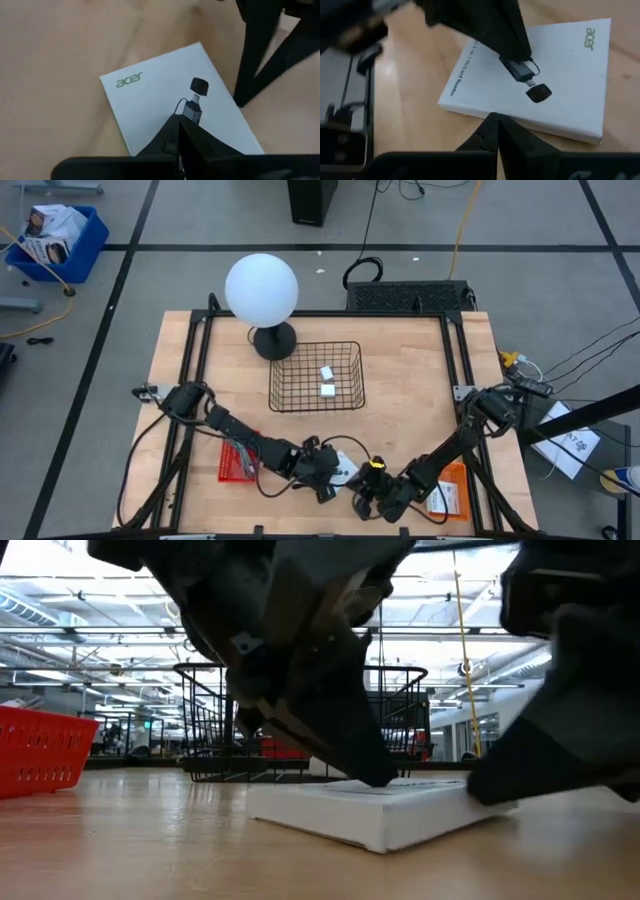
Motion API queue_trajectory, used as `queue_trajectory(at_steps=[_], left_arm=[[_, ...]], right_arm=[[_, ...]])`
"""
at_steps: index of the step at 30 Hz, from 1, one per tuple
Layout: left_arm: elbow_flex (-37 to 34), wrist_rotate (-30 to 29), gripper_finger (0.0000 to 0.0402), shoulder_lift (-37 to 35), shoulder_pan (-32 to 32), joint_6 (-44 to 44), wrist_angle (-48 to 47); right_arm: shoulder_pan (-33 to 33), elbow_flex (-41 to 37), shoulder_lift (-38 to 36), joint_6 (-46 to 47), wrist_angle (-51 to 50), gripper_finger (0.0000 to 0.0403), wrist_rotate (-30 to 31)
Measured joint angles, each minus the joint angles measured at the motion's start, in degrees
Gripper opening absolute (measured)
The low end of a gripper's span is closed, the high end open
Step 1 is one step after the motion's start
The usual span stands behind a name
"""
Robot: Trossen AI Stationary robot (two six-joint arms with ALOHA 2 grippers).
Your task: Pick and place items into bin
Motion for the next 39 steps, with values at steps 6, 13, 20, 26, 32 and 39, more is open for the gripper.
queue_trajectory(at_steps=[6,13,20,26,32,39], left_arm=[[-0.4,-5.5,0.0003,-5.7,-2.3,0.3,-11.1],[-0.3,-11.1,0.0003,-10.1,-3.3,-1.4,-18.1],[-2.1,-4.3,0.0003,-11.1,-1.8,-11.5,-32.7],[-10.2,3.3,0.0003,-11.3,-0.6,-10.9,-17.6],[-12.6,3.5,0.0003,-11.2,-0.4,-10.2,-8.8],[-12.9,4.1,0.0003,-11.0,-0.5,-8.4,-5.0]], right_arm=[[-0.3,0.3,-0.4,7.0,-5.6,0.0000,1.3],[0.0,0.3,-0.4,9.6,-6.8,0.0000,-3.3],[-1.3,0.3,-0.5,9.9,-6.7,0.0000,-7.2],[-2.7,0.3,-0.6,9.6,-6.1,0.0000,-10.4],[-5.4,0.3,-0.4,5.5,-3.6,0.0000,-12.6],[-7.3,0.0,-0.1,-6.8,5.7,0.0000,-11.0]])
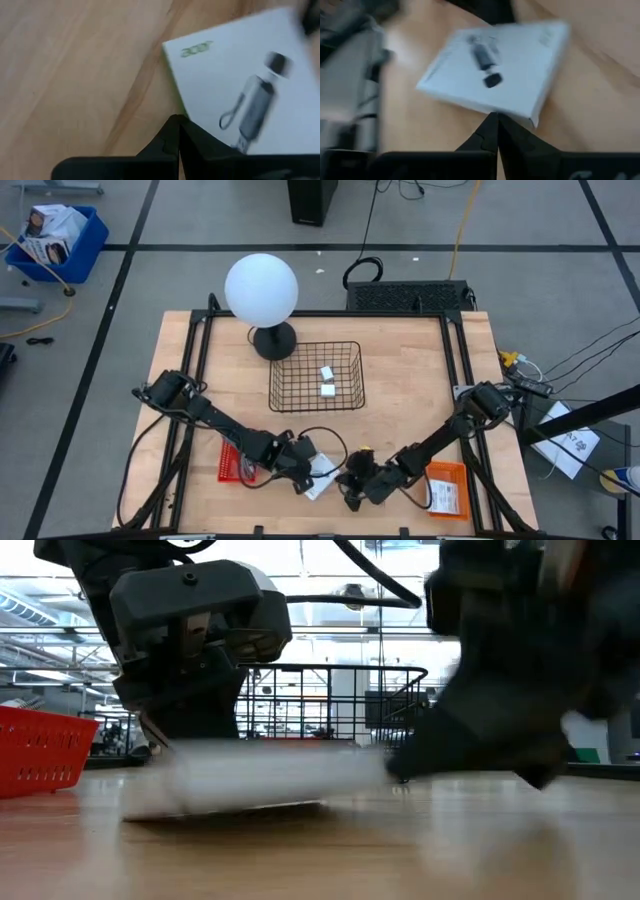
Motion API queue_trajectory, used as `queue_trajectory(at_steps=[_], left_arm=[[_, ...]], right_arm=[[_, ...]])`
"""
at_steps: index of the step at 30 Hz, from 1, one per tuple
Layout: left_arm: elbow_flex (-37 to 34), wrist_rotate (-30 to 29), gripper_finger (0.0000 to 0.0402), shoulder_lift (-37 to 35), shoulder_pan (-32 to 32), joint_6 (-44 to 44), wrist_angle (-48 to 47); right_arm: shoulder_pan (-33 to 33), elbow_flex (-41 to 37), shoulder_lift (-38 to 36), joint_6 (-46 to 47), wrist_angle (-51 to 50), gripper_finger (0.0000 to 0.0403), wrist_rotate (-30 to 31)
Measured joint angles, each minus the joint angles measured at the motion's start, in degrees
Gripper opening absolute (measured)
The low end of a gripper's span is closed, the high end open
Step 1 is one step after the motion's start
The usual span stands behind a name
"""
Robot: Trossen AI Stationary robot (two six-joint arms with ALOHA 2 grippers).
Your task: Pick and place items into bin
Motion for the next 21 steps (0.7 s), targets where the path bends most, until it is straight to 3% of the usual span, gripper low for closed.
queue_trajectory(at_steps=[6,13,21], left_arm=[[0.0,-2.8,0.0003,0.1,-1.6,-2.8,0.7],[0.0,-5.8,0.0003,0.3,-2.5,-3.3,2.8],[0.0,-6.6,0.0005,0.3,-2.7,-4.3,2.8]], right_arm=[[0.8,0.4,-0.4,-6.6,9.8,0.0000,4.2],[0.7,0.4,-0.5,-2.1,2.7,0.0000,4.2],[0.4,0.4,-0.5,-7.2,6.2,0.0000,10.6]])
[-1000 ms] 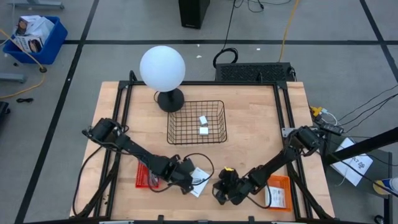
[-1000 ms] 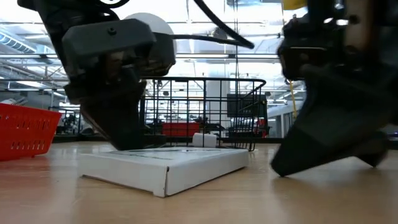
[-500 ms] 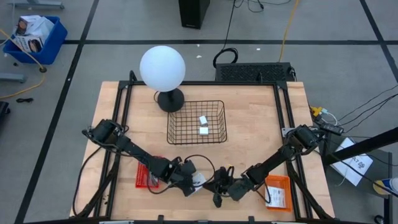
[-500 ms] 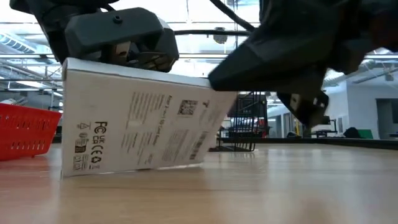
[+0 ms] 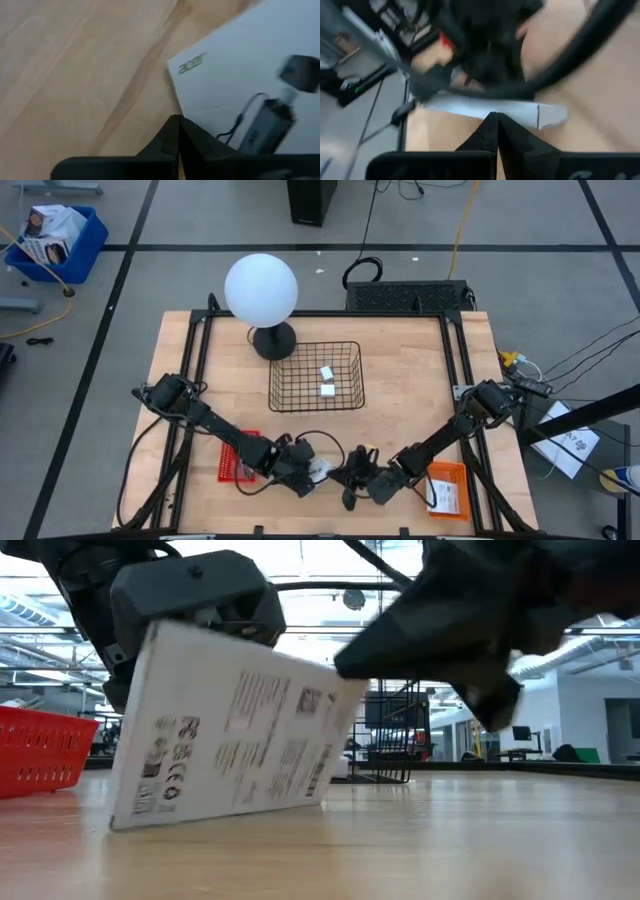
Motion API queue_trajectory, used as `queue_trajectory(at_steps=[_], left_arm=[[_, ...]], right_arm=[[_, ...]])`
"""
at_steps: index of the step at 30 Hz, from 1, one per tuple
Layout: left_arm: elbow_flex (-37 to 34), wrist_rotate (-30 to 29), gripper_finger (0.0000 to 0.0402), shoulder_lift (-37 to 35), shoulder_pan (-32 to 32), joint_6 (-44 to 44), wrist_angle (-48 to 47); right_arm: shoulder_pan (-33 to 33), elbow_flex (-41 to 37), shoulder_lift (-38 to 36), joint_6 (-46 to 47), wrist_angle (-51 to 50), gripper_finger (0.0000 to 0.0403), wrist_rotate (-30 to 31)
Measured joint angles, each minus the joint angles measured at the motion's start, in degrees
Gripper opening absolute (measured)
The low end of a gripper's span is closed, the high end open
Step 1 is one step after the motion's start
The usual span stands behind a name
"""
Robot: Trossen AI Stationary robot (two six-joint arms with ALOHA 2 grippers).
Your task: Pick and place items into bin
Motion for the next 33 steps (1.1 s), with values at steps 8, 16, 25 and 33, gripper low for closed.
queue_trajectory(at_steps=[8,16,25,33], left_arm=[[0.5,0.9,0.0005,-0.2,-0.1,1.2,6.5],[0.4,-0.5,0.0013,-0.2,1.4,3.8,9.6],[0.3,1.0,0.0008,0.0,1.7,10.7,15.8],[1.2,6.9,0.0003,0.0,2.1,18.3,19.8]], right_arm=[[-1.0,-0.3,0.5,0.6,-3.2,0.0000,0.0],[0.8,-0.2,0.3,7.4,-10.7,0.0000,0.3],[4.9,-0.2,-5.0,8.9,-16.8,0.0000,2.2],[9.3,-0.2,-9.1,23.1,-32.7,0.0000,-4.1]])
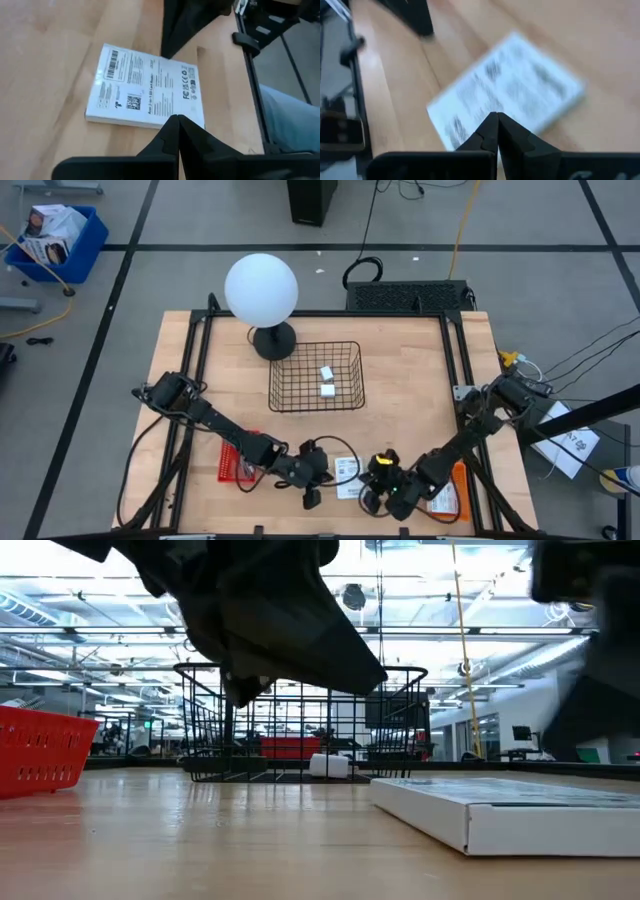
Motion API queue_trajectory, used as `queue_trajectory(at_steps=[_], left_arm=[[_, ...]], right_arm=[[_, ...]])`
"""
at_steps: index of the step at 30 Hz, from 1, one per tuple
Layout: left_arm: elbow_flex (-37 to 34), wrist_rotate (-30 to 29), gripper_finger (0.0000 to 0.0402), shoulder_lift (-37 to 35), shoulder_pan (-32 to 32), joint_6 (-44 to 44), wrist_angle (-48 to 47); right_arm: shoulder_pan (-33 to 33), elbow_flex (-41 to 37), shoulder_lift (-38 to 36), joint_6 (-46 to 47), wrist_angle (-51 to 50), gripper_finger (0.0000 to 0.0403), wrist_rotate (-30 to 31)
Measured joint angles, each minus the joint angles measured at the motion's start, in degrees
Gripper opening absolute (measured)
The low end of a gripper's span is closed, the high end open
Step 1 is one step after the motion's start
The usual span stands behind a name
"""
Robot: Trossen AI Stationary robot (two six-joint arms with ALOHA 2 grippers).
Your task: Pick and place items into bin
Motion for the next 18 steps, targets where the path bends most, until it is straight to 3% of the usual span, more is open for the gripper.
queue_trajectory(at_steps=[4,7,11,18], left_arm=[[0.0,2.6,0.0005,0.0,1.0,4.6,6.6],[0.8,10.5,0.0003,-0.1,2.9,8.0,14.2],[2.8,11.8,0.0005,-0.1,4.8,10.6,12.6],[10.8,17.1,0.0002,4.8,6.2,14.1,11.9]], right_arm=[[2.0,0.0,0.5,2.0,-0.7,0.0000,0.2],[2.4,0.0,0.5,2.5,-0.7,0.0000,1.6],[2.7,0.0,0.5,5.1,-2.4,0.0000,1.6],[5.0,0.0,0.4,17.6,-17.2,0.0000,1.6]])
